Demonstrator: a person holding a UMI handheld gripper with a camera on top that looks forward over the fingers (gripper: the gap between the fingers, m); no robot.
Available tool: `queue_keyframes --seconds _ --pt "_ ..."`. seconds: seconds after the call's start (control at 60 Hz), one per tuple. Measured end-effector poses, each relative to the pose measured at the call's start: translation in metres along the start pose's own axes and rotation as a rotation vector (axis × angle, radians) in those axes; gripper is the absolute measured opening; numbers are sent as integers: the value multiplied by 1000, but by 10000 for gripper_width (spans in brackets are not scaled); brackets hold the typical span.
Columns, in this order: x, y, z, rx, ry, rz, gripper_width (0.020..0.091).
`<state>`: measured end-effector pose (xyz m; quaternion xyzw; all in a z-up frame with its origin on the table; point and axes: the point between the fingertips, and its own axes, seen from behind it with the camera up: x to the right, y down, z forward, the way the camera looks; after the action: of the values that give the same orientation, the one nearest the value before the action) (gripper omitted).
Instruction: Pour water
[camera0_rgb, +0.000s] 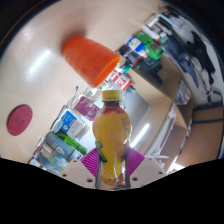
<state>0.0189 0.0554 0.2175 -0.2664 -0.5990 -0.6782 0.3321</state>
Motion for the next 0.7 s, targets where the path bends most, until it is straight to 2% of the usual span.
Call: queue_keyframes --seconds 0.083,0.433,0.517,0.617,0.7 --pt "1 -10 2 31 3 -74 339" --pt "3 -5 8 25 -10 37 337" --pt "-1 13 5 -17 -31 357 338" --pt "-34 26 -10 -78 -103 1003 336" --pt "-57 13 -20 -47 -241 1558 338"
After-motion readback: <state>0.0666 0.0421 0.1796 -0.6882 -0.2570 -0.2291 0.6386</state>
